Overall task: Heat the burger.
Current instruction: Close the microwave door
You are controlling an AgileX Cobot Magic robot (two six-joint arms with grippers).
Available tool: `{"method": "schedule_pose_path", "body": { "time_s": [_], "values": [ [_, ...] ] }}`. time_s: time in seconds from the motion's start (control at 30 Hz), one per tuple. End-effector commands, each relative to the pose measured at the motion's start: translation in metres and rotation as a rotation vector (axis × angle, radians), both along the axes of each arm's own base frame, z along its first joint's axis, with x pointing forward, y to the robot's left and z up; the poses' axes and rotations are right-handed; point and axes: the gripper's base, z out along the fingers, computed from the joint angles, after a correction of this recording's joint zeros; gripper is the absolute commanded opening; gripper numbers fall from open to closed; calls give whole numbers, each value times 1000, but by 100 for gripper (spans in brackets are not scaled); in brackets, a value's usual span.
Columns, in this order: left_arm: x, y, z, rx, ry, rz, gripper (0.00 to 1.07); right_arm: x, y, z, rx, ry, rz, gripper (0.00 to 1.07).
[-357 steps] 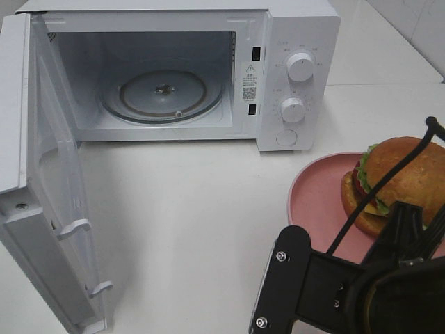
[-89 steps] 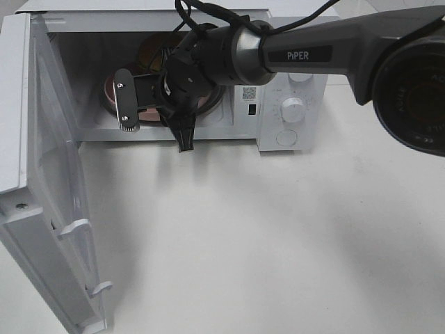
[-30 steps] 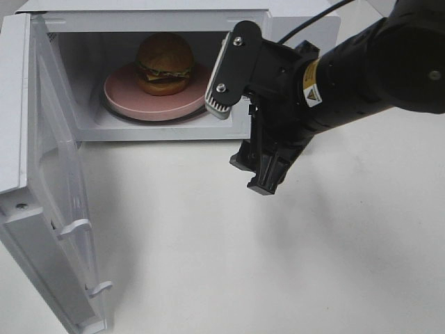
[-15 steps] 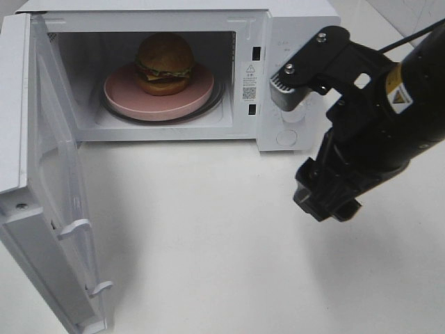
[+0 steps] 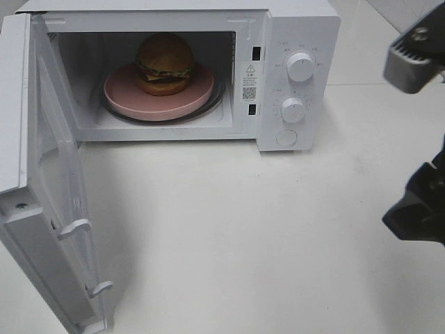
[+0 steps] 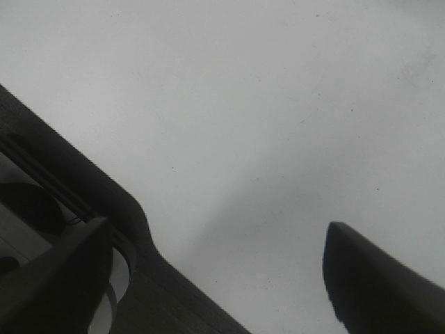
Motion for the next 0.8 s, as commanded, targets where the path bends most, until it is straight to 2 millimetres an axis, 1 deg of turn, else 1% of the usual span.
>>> {"method": "schedule_pose_path", "body": {
  "time_s": [0.03, 0.07, 0.1, 0.13, 0.17, 0.23, 0.3, 0.33, 0.4, 0.43, 0.47, 0.5, 0.53, 0.6, 0.67, 0.7, 0.73, 0.8],
  "values": [
    [-2, 0, 2, -9, -29, -6, 100, -20, -16, 13, 34, -28, -15, 76],
    [-2, 0, 2, -9, -29, -6, 100, -20, -16, 13, 34, -28, -15, 76],
    [-2, 0, 2, -9, -29, -6, 100, -24, -20, 15, 45, -42, -15, 76],
    [-2, 0, 2, -9, -29, -6, 100, -35, -28, 19, 79, -77, -15, 76],
    [-2, 0, 2, -9, -29, -6, 100, -35, -28, 19, 79, -77, -15, 76],
    [-2, 0, 2, -9, -29, -6, 100, -49, -41, 19, 117, -122, -18, 76],
    [-2, 0, 2, -9, -29, -6, 100, -53, -44, 18, 124, -131, -24, 76],
    [-2, 0, 2, -9, -29, -6, 100, -60, -53, 15, 144, -145, -54, 76],
    [-2, 0, 2, -9, -29, -6, 100, -62, -56, 13, 148, -152, -71, 76],
    [-2, 0, 2, -9, -29, -6, 100, -67, -64, 8, 156, -171, -119, 76],
    [-2, 0, 2, -9, -29, -6, 100, -67, -64, 8, 156, -171, -119, 76],
    [-2, 0, 2, -9, -29, -6, 100, -72, -72, 3, 163, -199, -173, 76],
    [-2, 0, 2, -9, -29, -6, 100, -72, -72, 3, 163, -199, -173, 76],
    [-2, 0, 2, -9, -29, -6, 100, -79, -82, -3, 177, -241, -252, 76],
    [-2, 0, 2, -9, -29, -6, 100, -81, -84, -5, 182, -257, -279, 76],
    [-2, 0, 2, -9, -29, -6, 100, -87, -89, -9, 197, -293, -324, 76],
    [-2, 0, 2, -9, -29, -6, 100, -87, -89, -9, 197, -293, -324, 76],
    [-2, 0, 2, -9, -29, -6, 100, -96, -96, -13, 210, -344, -394, 76]
  ]
}}
